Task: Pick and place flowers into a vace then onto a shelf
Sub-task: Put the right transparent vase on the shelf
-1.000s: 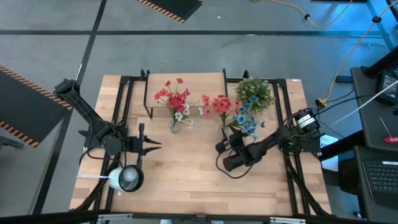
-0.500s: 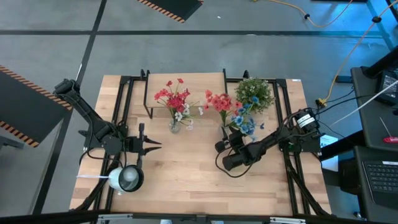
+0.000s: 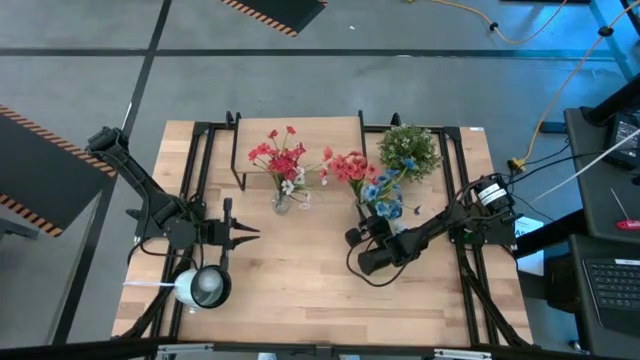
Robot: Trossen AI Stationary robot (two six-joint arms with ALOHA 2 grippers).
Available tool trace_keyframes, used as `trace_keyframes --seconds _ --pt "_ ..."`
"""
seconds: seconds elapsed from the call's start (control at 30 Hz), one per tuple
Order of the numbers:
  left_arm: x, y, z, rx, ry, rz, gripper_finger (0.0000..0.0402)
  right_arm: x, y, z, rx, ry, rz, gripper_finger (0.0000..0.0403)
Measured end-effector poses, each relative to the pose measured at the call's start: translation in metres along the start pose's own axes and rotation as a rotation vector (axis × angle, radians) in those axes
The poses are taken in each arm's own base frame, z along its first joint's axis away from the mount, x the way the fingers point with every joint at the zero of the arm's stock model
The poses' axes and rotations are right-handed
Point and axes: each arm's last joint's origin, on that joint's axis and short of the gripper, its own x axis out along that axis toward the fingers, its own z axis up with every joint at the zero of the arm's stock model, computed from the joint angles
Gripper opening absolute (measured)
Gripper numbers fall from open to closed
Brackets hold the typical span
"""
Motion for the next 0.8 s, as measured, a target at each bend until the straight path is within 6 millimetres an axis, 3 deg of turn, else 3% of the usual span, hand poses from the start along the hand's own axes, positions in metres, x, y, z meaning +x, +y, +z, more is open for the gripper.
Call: trace_keyframes --seconds 0.13,0.8 --pt "0.0 0.0 0.0 0.001 0.001 0.0 0.0052 -0.003 0.0 0.007 -0.011 0.004 0.016 0.0087" --pt "0.0 0.0 -0.002 0.013 0.012 0.0 0.0048 -0.028 -0.019 0.098 -0.029 -0.064 0.072 0.0087"
